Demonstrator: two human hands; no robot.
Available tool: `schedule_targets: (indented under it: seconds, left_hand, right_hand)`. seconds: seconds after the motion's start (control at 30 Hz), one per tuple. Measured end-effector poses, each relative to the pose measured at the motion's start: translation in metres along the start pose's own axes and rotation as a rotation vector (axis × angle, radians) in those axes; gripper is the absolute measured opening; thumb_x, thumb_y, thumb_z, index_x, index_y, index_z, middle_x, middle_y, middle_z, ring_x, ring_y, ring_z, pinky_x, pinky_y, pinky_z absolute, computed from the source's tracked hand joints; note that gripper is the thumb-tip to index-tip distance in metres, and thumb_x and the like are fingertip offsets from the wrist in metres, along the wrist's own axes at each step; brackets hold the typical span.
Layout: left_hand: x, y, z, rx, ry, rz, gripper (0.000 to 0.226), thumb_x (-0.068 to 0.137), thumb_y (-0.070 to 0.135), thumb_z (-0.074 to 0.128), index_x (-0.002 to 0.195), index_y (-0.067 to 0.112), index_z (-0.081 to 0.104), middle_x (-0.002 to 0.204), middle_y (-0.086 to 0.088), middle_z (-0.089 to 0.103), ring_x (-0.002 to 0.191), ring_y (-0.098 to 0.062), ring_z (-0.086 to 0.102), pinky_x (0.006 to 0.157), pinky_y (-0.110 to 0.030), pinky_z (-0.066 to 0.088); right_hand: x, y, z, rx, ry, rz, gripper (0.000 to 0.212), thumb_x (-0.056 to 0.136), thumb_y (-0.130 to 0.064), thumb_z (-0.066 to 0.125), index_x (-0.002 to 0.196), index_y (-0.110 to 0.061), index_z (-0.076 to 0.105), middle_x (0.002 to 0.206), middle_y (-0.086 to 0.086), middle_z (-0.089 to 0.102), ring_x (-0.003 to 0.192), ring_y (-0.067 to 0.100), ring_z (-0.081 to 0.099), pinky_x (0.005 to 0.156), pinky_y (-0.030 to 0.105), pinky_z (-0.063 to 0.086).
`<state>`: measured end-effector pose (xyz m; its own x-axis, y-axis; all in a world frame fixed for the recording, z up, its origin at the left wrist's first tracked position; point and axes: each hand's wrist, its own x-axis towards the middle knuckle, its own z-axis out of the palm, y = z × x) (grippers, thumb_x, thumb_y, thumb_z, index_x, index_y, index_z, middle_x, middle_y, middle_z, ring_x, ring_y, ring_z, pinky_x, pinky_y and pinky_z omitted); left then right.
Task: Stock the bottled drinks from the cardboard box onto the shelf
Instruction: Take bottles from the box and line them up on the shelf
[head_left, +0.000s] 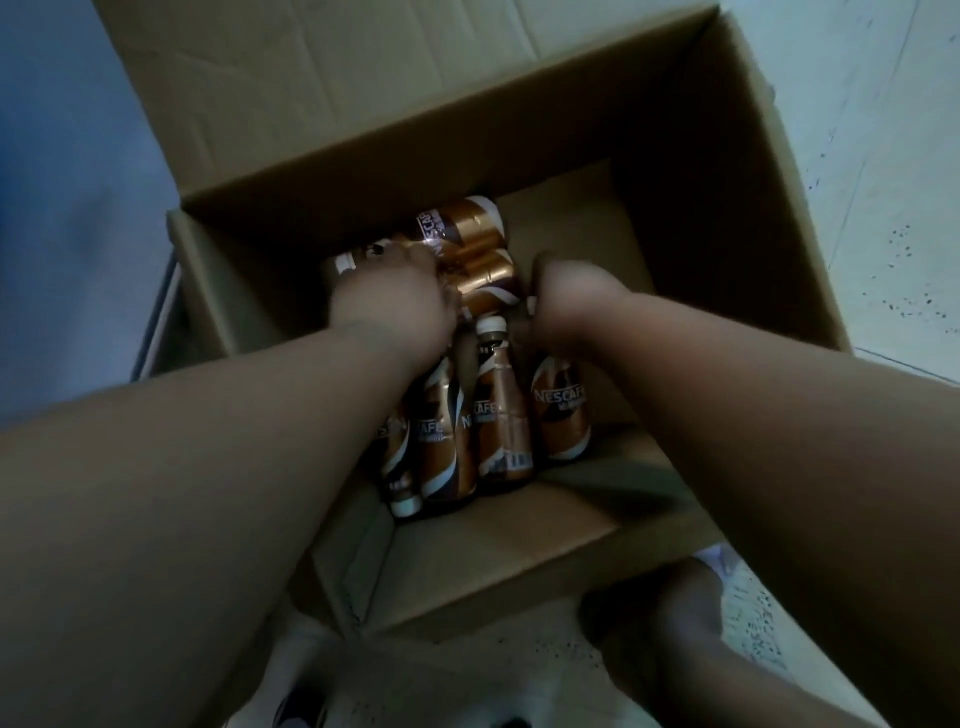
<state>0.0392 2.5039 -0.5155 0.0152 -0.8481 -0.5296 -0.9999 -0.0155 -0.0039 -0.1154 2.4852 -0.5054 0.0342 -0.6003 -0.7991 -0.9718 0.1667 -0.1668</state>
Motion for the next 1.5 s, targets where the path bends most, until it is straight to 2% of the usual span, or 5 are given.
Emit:
schedule_targets:
  seconds: [0.33,0.63,1.03,1.23,1.5]
  left_hand:
    - [-0.013,-0.017,-0.009,-0.127,-0.208,-0.076,0.065,0.085,0.048,0.062,0.139,0.020,0.038,0.139,-0.014,0.042,0.118,-0.035,0.050,0.093,-0.045,0.048]
    - [-0.123,-0.020,-0.144,-0.119,0.072,0.156,0.039,0.086,0.036,0.066,0.117,0.015,0.054,0.112,-0.010,0.058,0.102,-0.033,0.058,0.075,-0.039,0.046]
    - [-0.346,-0.162,-0.357,-0.063,0.444,0.129,0.033,0.088,0.015,0.058,0.121,0.018,0.056,0.118,-0.008,0.054,0.099,-0.027,0.055,0.078,-0.036,0.047]
    - [-0.434,-0.288,-0.393,-0.100,0.568,-0.097,0.033,0.084,0.029,0.065,0.116,0.022,0.054,0.107,-0.002,0.053,0.092,-0.023,0.054,0.074,-0.035,0.046]
    - [-0.440,-0.426,-0.385,-0.100,0.697,-0.217,0.023,0.083,0.030,0.066,0.099,0.017,0.055,0.096,0.002,0.057,0.089,-0.018,0.053,0.072,-0.031,0.041]
  right_hand:
    - [-0.038,-0.014,-0.025,-0.296,-0.122,-0.048,0.028,0.088,-0.021,0.066,0.071,-0.018,0.044,0.078,0.003,0.051,0.064,0.015,0.050,0.062,0.030,0.043]
    - [-0.185,-0.052,-0.109,-0.559,0.128,-0.105,0.021,0.092,-0.019,0.060,0.105,-0.003,0.065,0.071,0.004,0.049,0.081,0.024,0.054,0.068,0.031,0.042]
    - [-0.445,-0.231,-0.205,-0.764,0.601,-0.342,0.040,0.086,-0.017,0.063,0.051,-0.008,0.046,0.022,-0.002,0.044,0.050,0.019,0.048,0.051,0.027,0.042]
    - [-0.498,-0.343,-0.191,-0.636,0.776,-0.663,0.024,0.084,-0.028,0.065,0.099,-0.009,0.065,0.095,0.010,0.066,0.086,0.028,0.063,0.070,0.031,0.052]
    - [-0.467,-0.492,-0.146,-0.453,0.805,-0.970,0.026,0.092,-0.033,0.057,0.101,-0.009,0.058,0.097,0.008,0.060,0.084,0.023,0.054,0.067,0.029,0.040]
